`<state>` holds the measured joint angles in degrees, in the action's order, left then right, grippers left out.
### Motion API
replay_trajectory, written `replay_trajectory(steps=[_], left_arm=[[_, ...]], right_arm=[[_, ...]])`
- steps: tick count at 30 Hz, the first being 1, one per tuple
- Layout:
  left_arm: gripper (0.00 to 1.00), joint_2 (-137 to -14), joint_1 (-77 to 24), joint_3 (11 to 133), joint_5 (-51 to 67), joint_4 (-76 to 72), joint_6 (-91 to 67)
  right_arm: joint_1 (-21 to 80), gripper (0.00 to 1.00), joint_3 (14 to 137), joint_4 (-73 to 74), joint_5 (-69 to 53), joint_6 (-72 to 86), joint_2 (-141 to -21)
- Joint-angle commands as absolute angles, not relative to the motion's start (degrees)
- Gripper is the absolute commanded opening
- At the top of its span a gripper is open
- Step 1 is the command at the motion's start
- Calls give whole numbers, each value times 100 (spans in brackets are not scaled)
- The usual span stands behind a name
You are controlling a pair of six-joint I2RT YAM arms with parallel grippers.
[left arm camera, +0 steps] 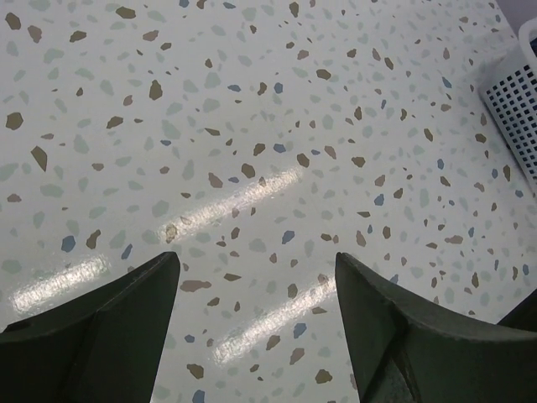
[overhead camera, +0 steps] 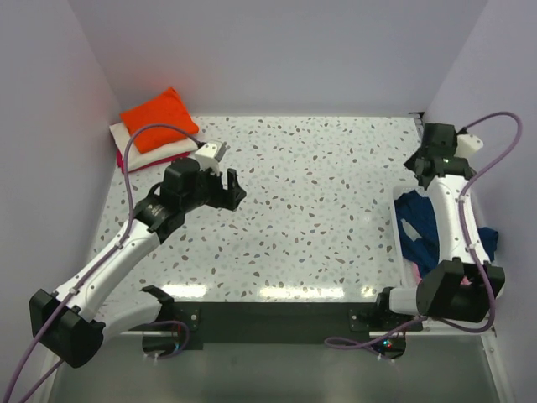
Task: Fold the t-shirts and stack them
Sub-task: Grab the tshirt from the pile
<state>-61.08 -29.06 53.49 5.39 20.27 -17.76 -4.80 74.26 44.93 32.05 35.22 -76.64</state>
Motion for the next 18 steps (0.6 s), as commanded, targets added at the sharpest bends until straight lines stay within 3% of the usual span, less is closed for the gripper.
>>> replay_trajectory(steps=[1,7,15,18], left_arm=[[80,-5950,-2918,5300,764,1758,-1643],[80,-5941,-2927,5274,878,1732,-1661],[80,-5994,-2927,5247,861,1723,-1670],[80,-6038,-2927,5238,844,1731,-1670]], right_arm=[[-1114,93,7454,4729,3358,3840,-7839],[-2195,89,6259,3991,2743,4394,-8068],[-2470,87,5520,3411,2417,4535,-8789],[-2479,74,5449,3366,2355,4491,-8798]])
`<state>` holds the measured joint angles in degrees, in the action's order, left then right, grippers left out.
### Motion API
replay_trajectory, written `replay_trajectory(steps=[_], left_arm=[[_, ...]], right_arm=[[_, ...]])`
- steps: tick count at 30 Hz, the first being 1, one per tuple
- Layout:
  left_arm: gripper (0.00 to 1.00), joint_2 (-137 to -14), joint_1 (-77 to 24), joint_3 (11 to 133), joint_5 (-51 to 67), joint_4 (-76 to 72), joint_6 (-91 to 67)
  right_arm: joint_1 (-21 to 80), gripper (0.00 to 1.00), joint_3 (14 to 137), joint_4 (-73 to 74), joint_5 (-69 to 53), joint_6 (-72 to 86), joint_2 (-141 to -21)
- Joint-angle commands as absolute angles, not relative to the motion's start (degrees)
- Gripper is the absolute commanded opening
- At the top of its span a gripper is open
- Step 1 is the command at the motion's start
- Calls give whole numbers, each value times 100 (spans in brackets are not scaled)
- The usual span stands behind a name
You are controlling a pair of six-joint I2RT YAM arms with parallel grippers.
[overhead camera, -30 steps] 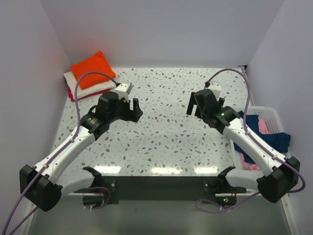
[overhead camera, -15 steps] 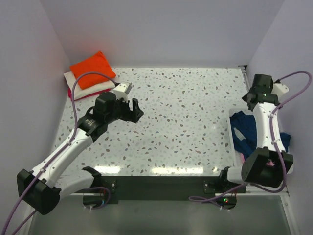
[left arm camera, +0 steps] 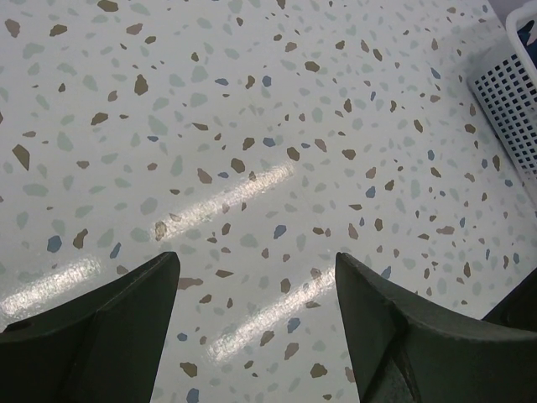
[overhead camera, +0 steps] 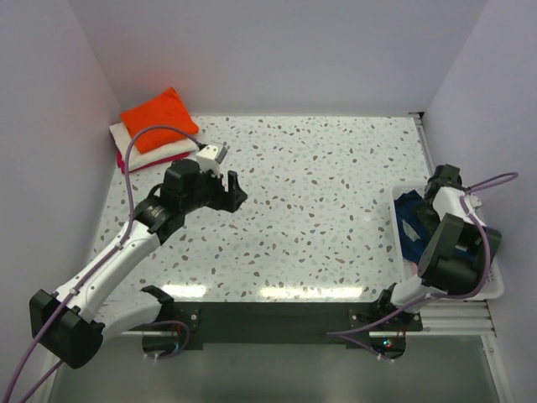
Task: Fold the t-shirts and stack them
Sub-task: Grab the tshirt from the pile, then move the tshirt to the center of the board
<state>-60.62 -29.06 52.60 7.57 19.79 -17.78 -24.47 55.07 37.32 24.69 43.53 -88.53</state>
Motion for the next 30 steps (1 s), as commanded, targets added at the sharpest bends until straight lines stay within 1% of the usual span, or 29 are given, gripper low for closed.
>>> replay_trajectory(steps=[1,2,4,5,7,8,10,11,14,17,19,21,24,25,26,30], left_arm=[[80,-6055,-2927,5238,844,1740,-1670],[80,-6090,-2927,5247,844,1732,-1679],[80,-6108,-2918,5247,852,1740,-1687],[80,-6117,-2927,5247,844,1732,-1687],[80,-6135,-2918,5247,852,1731,-1688],[80,-6135,-2927,5238,853,1731,-1696],[80,-6144,-2927,5238,861,1731,-1696],[80,-6135,-2927,5238,853,1731,-1696],[80,-6117,-2927,5230,826,1740,-1696],[80,-6091,-2927,5221,774,1740,-1696],[80,-6082,-2927,5221,747,1749,-1696],[80,-6082,-2927,5238,712,1749,-1696],[80,-6056,-2918,5265,625,1784,-1696],[80,-6047,-2883,5282,607,1793,-1688],[80,-5986,-2874,5291,580,1802,-1688],[80,-5854,-2699,5273,466,1802,-1714]], right_arm=[[-2470,64,5449,3384,2373,4456,-8763],[-2478,43,5441,3427,2373,4430,-8702],[-2470,31,5458,3506,2373,4360,-8447],[-2478,24,5519,3629,2373,4342,-8342],[-2479,18,5616,3761,2338,4246,-8009],[-2479,12,5721,3831,2294,4210,-7894],[-2478,6,5844,3998,2242,4070,-7561],[-2470,0,6001,4051,2215,4035,-7463],[-2478,0,6353,4184,1952,3859,-7086],[-2470,0,6626,4149,1425,3718,-6743],[-2426,0,7021,4113,943,3630,-6645],[-2295,0,7592,4166,756,3542,-6592],[-1628,0,8645,4393,843,3375,-6775],[-1113,0,8944,4473,1035,3314,-6881],[-846,0,9548,4543,1098,3296,-6978],[323,0,10993,4808,1108,3278,-7610]])
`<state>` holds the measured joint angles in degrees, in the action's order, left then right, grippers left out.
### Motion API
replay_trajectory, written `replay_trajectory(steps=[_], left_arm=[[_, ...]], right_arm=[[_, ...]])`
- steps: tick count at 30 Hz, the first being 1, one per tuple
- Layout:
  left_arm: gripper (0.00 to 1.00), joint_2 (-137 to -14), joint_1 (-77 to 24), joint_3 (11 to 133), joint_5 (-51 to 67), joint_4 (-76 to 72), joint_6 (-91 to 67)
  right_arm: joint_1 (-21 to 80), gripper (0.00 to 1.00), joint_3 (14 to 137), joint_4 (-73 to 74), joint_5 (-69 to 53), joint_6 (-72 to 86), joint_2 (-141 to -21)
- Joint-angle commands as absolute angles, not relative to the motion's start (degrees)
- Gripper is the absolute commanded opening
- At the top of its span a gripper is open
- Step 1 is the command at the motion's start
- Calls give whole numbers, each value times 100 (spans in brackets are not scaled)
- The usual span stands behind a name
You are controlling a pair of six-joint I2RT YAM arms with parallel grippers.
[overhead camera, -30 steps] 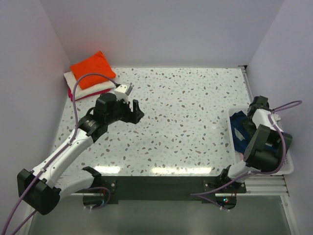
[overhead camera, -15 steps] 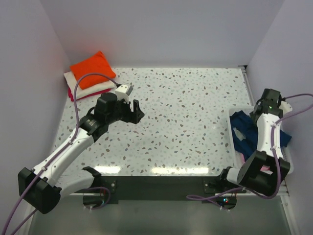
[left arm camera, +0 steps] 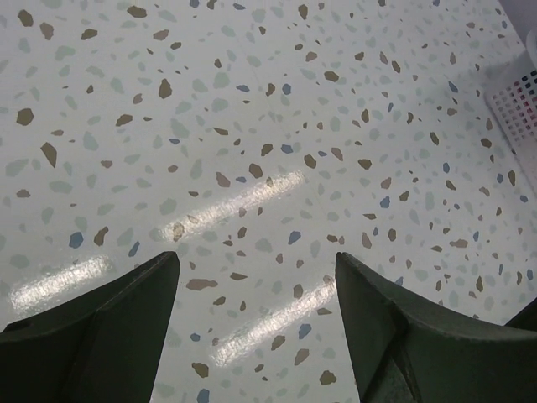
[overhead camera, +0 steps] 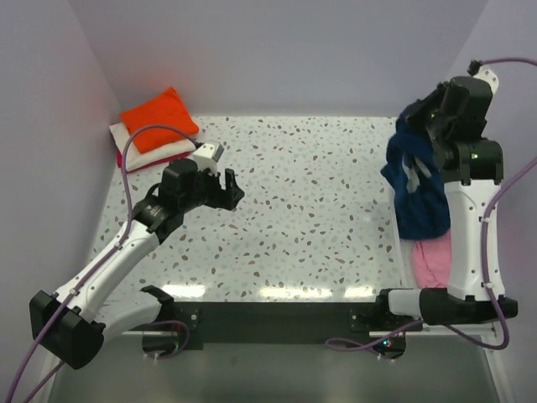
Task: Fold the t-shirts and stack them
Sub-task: Move the tshirt to the center of the board
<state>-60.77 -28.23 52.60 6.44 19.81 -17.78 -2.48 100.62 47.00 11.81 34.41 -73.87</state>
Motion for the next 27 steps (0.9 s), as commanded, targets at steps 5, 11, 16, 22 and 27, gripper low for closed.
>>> replay_trajectory(steps=[5,11,16,22,27], left_arm=[[80,-5775,-2488,5265,352,1846,-1749],[82,-5783,-2162,5194,281,1881,-1845],[84,-5722,-1987,4993,273,1916,-2161],[84,-5642,-1942,4230,70,1600,-3065],[78,-6011,-1942,3736,105,1004,-3577]], right_arm=[[1843,0,12652,4947,1169,3112,-8428],[3076,0,12722,4704,1047,2979,-8676],[3138,42,9946,3877,870,3190,-7815],[3138,69,6535,3393,1256,3401,-7084],[3138,69,5810,3191,1669,3340,-7066]])
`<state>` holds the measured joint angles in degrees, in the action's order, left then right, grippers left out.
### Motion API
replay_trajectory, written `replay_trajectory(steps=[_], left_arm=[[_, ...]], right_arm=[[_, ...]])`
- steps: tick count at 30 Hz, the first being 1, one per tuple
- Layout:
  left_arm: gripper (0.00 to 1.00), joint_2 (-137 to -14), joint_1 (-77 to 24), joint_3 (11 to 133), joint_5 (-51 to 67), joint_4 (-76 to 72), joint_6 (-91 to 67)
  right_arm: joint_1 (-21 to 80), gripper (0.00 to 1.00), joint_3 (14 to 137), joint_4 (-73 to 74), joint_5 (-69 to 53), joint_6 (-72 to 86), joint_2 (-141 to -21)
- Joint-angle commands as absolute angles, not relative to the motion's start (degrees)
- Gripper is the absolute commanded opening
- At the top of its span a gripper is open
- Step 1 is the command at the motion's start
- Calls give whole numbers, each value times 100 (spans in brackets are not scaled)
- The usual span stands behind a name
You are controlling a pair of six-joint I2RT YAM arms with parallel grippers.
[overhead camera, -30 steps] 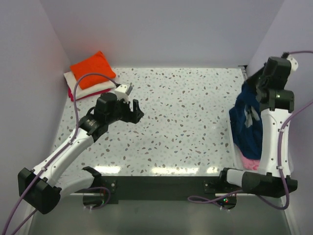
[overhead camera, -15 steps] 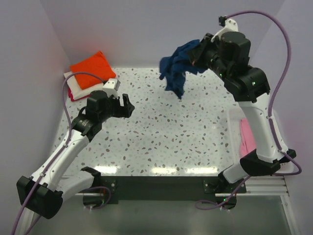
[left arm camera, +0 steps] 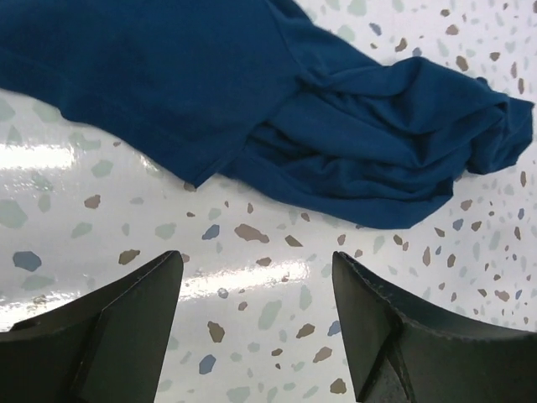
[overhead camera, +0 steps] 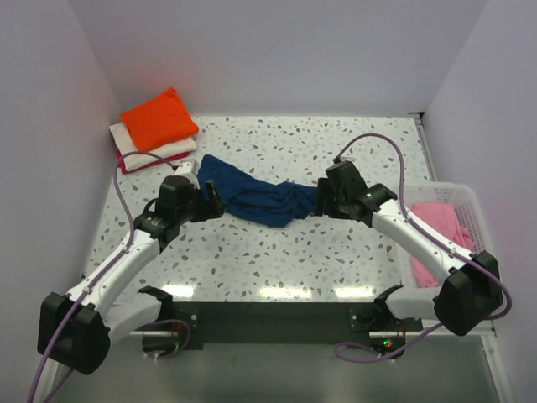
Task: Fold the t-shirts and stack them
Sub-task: Move the tshirt to the center of the board, then flatten the tshirt out
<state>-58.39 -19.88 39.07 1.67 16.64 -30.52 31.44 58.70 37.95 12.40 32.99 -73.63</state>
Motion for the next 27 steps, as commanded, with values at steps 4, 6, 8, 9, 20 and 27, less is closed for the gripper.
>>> replay_trajectory(steps=[4,6,8,9,20,27], left_arm=[[75,-6590,-1942,3683,-191,835,-4050],[74,-6775,-1942,3726,-360,642,-4157],[72,-7135,-1934,3805,-404,511,-4341],[70,-7267,-1934,3840,-387,423,-4342],[61,-8639,-1934,4333,-518,-167,-4544],[53,-9070,-1934,4781,-668,-62,-4421]], right_arm=[[3129,68,5608,2998,1758,3314,-7408],[3051,68,5581,2866,1767,3305,-7532],[2936,68,5564,2752,1600,3270,-7654],[2805,68,5555,2699,1530,3209,-7664],[1951,67,5186,2312,730,2988,-7664],[1907,66,4948,2110,554,3059,-7734]])
